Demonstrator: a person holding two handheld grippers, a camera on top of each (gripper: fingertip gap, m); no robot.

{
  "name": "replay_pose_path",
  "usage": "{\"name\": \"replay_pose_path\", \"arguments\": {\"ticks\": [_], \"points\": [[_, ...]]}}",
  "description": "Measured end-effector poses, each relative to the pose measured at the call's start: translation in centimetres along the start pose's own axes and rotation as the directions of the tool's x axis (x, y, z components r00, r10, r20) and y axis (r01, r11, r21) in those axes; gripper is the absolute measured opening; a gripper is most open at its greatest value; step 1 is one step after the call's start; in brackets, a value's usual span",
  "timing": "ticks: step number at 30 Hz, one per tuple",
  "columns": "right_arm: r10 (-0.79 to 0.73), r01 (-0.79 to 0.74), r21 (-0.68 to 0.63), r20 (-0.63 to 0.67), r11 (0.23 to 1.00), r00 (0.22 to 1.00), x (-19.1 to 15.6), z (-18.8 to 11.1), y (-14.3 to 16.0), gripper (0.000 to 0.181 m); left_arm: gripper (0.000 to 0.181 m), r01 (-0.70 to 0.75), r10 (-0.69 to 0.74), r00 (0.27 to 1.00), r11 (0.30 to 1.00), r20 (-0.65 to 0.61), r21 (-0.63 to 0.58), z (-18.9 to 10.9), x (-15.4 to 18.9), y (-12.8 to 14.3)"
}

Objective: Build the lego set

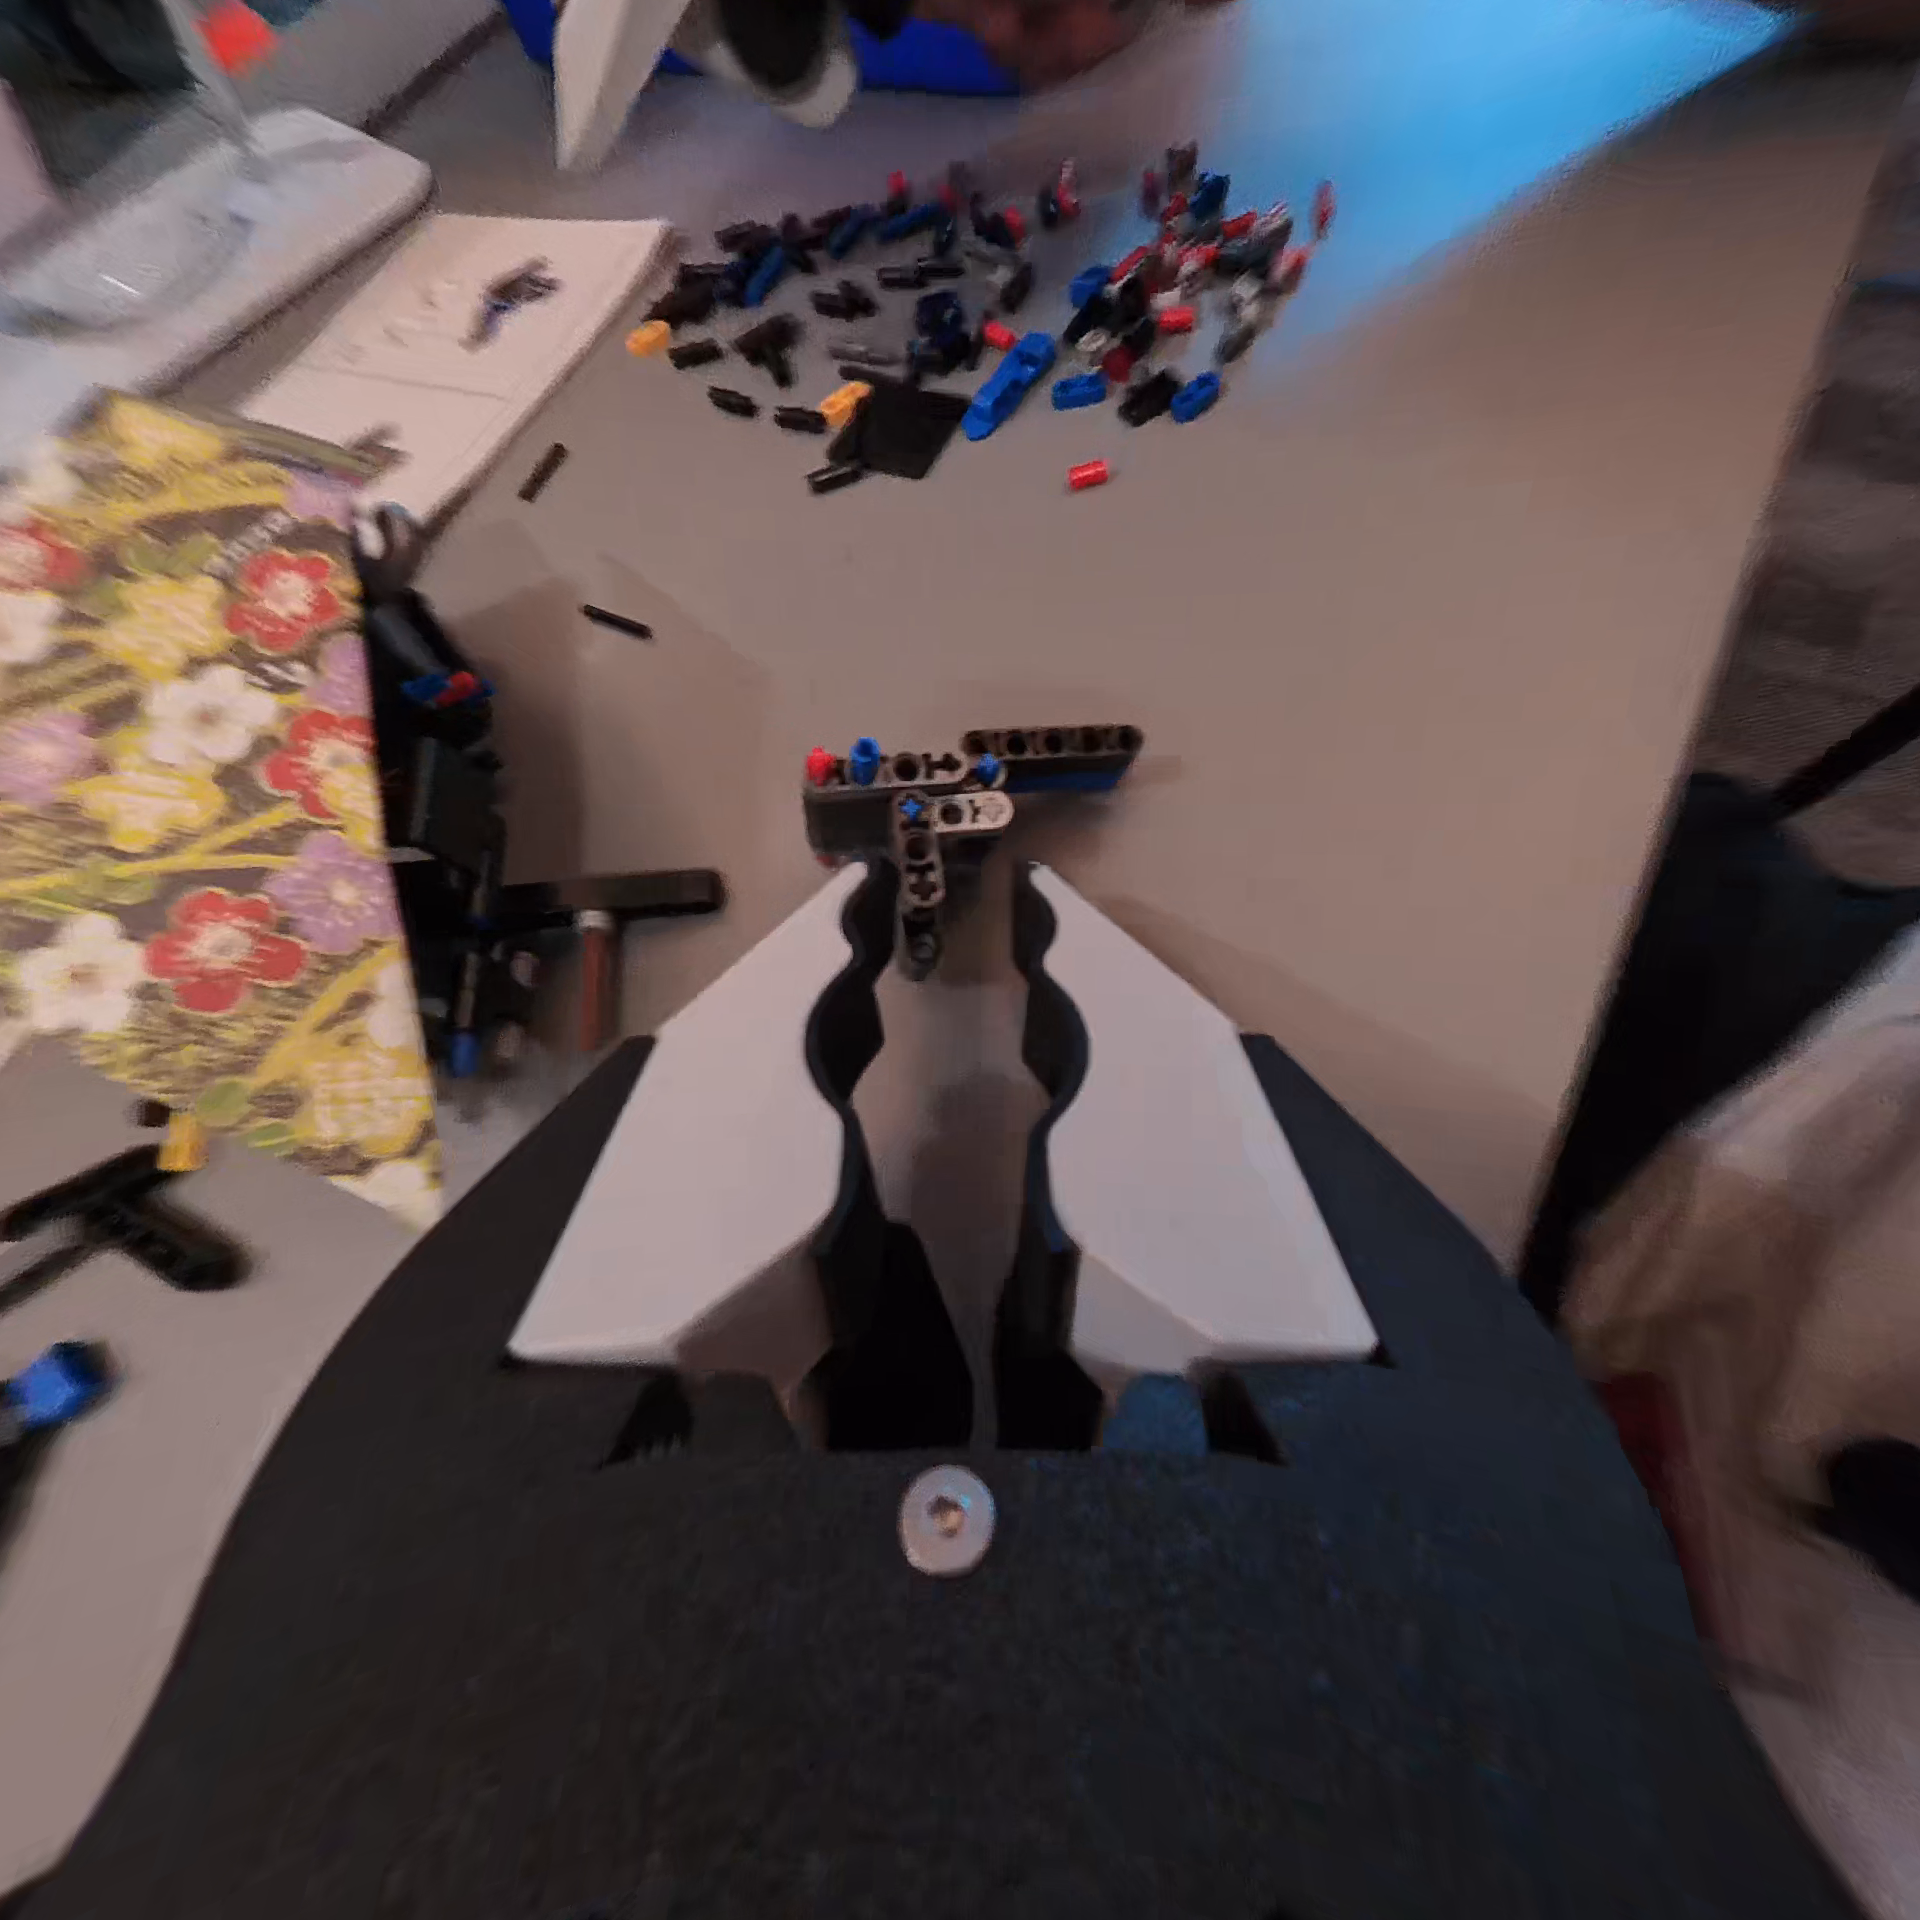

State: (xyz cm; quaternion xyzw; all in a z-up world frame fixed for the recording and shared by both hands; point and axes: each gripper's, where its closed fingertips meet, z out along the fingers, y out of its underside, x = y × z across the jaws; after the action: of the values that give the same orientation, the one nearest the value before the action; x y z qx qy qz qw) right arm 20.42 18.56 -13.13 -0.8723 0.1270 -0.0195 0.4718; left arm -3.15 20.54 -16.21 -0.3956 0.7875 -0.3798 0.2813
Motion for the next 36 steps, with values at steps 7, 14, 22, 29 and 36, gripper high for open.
{"name": "replay_pose_path", "arguments": {"ticks": [7,14,22,29,36], "points": [[-0.125,0.128,0.010,-0.168,0.992,0.978,2.2,-0.6,2.0,0.042,0.037,0.370,-0.295,0.912,0.892,-0.284,0.260,-6.7,-5.0,-2.0],[-0.126,0.128,-0.009,-0.251,0.992,0.960,3.8,-1.1,2.4,0.042,0.039,0.381,-0.402,0.915,0.860,-0.007,0.341,-8.5,-11.5,1.3],[-0.127,0.133,0.012,-0.231,0.991,0.965,3.3,-1.6,2.0,0.040,0.032,0.324,-0.399,0.909,0.858,0.119,0.399,-9.3,-12.5,1.4],[-0.143,0.152,0.041,-0.164,0.988,0.976,1.1,-1.8,1.5,0.034,0.032,0.359,-0.427,0.898,0.849,0.103,0.389,-9.9,-11.5,1.9],[-0.201,0.214,0.051,-0.186,0.976,0.962,0.2,-1.8,1.1,0.028,0.038,0.405,-0.476,0.864,0.852,0.167,0.332,-12.4,-8.3,4.4]]}}
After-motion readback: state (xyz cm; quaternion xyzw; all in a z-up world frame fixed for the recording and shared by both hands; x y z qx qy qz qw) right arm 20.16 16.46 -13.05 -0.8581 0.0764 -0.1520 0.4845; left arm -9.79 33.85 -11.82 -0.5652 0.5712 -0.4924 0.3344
